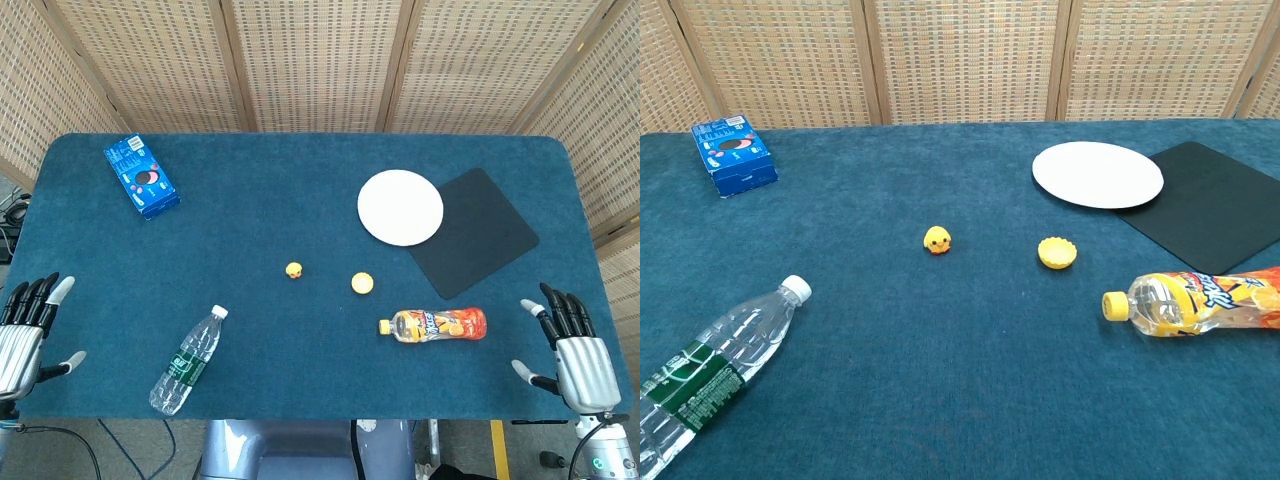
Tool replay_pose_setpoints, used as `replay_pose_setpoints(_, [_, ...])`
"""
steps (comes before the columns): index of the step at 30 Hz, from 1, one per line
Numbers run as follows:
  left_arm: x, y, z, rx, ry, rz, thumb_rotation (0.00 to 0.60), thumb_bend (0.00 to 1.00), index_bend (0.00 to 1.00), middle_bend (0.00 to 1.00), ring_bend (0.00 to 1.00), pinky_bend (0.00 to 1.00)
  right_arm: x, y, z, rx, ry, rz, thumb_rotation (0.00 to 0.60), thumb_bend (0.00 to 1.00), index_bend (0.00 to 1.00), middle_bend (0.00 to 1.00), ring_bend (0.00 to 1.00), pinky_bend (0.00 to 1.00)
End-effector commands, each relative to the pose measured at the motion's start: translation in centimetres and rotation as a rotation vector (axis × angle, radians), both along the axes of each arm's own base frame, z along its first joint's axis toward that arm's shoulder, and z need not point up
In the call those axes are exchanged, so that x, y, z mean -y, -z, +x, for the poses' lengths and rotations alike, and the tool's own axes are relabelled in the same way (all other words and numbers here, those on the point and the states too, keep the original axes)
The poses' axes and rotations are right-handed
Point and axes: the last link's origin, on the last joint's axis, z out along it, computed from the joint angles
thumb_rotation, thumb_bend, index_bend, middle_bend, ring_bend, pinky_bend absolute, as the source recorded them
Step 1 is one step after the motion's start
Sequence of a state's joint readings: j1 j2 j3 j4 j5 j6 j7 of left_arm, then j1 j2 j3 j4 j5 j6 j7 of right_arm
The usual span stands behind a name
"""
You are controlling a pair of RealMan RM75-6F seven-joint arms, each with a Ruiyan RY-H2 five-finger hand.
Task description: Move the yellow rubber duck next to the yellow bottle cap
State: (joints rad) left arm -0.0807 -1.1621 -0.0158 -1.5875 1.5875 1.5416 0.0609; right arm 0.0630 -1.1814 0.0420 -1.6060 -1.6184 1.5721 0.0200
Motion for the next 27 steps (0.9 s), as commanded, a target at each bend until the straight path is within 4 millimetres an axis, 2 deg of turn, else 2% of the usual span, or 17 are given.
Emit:
replay_pose_setpoints(1, [0.1, 0.0, 0.1, 0.001, 0.002, 0.003, 0.600, 0.11, 0.00, 0.00, 0.00, 0.00, 0.0, 0.1, -0.1, 0.002, 0.003, 0.006, 0.600, 0.00, 0.19, 0.00, 0.00, 0.00])
replay_pose_setpoints(13, [0.1, -0.3, -0.2, 0.004, -0.006, 0.009, 0.600, 0.11, 0.00, 0.00, 0.00, 0.00, 0.2, 0.4, 0.2, 0.013, 0.000, 0.012, 0.600, 0.00, 0.20, 0.00, 0.00, 0.00])
replay_pose_setpoints(19, [0.1, -0.6, -0.3, 0.017, -0.006, 0.014, 0.600, 0.11, 0.00, 0.00, 0.00, 0.00, 1.2, 0.7, 0.6, 0.018, -0.005, 0.027, 0.600, 0.00, 0.12, 0.00, 0.00, 0.00])
replay_pose_setpoints(22, [0.1, -0.7, -0.3, 0.024, -0.008, 0.015, 0.600, 0.11, 0.00, 0.00, 0.00, 0.00, 2.5, 0.6, 1.8, 0.008, -0.027, 0.034, 0.600, 0.00, 0.08, 0.00, 0.00, 0.00])
replay_pose_setpoints(27, [-0.1, -0.7, -0.5, 0.034, -0.015, 0.009, 0.600, 0.11, 0.00, 0.00, 0.00, 0.00, 5.1, 0.8, 6.1, -0.002, -0.102, 0.059, 0.600, 0.00, 0.00, 0.00, 0.00, 0.00])
